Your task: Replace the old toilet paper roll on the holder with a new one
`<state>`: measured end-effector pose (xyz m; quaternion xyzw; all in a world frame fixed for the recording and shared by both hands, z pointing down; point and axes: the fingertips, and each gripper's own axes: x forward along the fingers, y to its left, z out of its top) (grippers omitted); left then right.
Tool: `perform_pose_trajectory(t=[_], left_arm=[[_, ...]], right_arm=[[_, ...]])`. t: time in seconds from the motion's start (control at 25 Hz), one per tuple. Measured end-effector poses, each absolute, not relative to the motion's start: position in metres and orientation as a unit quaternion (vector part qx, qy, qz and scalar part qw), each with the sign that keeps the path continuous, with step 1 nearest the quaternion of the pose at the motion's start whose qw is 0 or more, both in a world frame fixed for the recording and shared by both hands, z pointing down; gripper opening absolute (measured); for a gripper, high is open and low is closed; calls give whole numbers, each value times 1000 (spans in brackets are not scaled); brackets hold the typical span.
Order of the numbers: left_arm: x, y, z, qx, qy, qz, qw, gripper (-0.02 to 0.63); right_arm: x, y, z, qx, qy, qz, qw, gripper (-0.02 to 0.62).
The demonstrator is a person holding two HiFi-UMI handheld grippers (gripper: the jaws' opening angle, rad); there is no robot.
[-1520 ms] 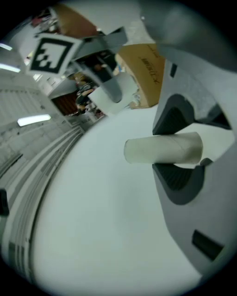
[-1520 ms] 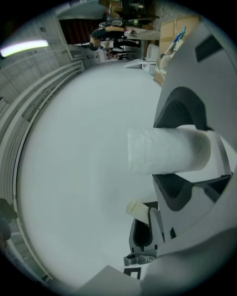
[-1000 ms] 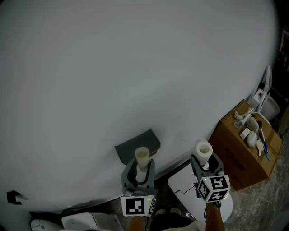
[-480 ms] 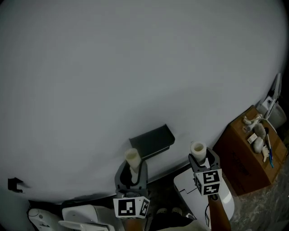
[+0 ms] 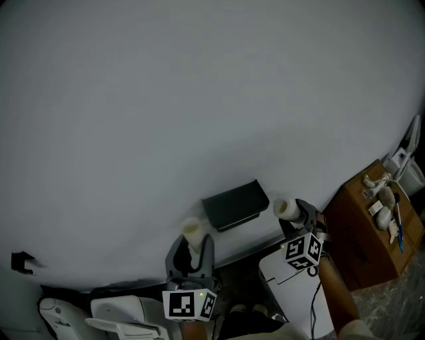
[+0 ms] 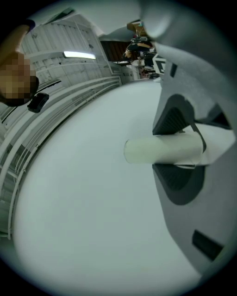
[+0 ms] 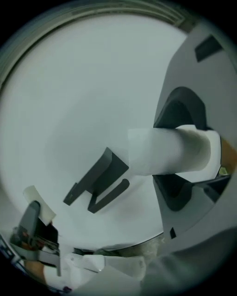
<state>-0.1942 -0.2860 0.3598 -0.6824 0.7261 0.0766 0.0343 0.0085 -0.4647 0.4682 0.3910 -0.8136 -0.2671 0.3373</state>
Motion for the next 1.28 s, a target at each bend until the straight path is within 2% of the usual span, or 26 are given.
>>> perform_pose_trajectory(t=[0.28, 0.4, 1.28], left_arm=[[-201, -282, 363, -677, 732, 69, 34, 198], [-206, -281, 365, -675, 734, 67, 31, 198], [-241, -250, 363, -633, 771, 63, 37, 198]], right_arm=[[-12, -479, 480, 315, -682, -499, 432, 304], [-19, -480, 483, 288, -628, -563, 453, 304], [-81, -447, 502, 264, -647, -582, 416, 304]])
